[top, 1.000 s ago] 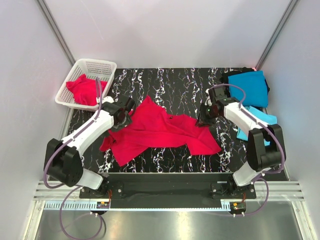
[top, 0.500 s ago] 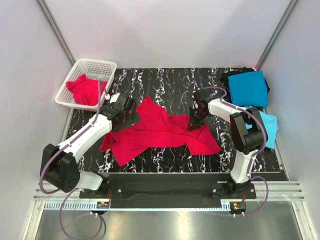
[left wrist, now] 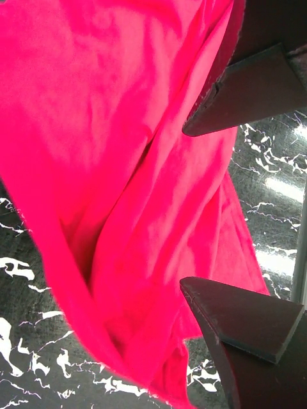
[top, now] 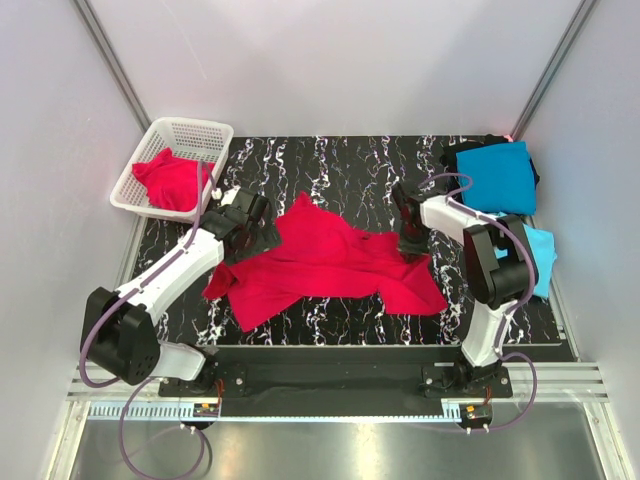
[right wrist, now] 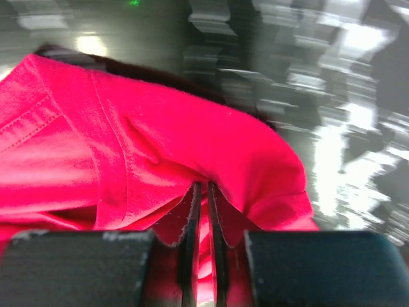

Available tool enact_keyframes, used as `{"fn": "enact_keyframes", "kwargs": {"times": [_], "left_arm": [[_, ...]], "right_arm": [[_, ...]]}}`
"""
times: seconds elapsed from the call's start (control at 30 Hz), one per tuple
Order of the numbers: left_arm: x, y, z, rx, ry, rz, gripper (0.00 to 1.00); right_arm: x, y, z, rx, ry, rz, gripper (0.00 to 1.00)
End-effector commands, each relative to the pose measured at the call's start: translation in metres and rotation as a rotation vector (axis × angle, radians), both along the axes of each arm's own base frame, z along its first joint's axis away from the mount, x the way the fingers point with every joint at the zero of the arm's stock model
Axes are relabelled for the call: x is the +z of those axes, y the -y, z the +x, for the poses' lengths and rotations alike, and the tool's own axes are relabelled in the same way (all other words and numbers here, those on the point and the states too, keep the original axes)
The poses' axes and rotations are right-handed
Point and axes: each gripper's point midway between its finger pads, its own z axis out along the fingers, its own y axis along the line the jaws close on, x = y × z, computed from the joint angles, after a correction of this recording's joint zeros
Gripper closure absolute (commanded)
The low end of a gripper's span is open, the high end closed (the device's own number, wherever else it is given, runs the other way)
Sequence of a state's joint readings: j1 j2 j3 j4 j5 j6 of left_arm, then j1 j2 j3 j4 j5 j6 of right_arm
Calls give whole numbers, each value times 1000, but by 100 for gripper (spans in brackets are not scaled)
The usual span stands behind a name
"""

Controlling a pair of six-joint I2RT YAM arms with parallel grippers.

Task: Fold and stack the t-shirts
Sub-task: Flatten the tshirt out

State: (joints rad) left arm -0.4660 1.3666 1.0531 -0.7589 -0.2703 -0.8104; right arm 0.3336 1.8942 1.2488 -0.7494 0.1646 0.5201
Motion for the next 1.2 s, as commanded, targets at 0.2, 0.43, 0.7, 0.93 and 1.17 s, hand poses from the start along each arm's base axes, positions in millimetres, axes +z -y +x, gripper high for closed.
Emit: {"fn": "enact_keyframes", "kwargs": {"times": [0.2,0.43,0.7,0.93,1.17], "left_arm": [[10,3,-2,-11,40,-37,1],[11,-6,-5,9,43,-2,1],[5,2,3,-4,16,-2,1],[11,32,37,-147,-4,-7,1],[9,82,66,-326,-37,-80,2]], "right_arm": [[3,122,-69,-263,-165,-356,91],[63,108,-68,-406,56,-207,100],[190,51,25,-151,510,104,75],[161,21,60,-4,427,182,70],[126,-28,59,161,351,387,73]]}}
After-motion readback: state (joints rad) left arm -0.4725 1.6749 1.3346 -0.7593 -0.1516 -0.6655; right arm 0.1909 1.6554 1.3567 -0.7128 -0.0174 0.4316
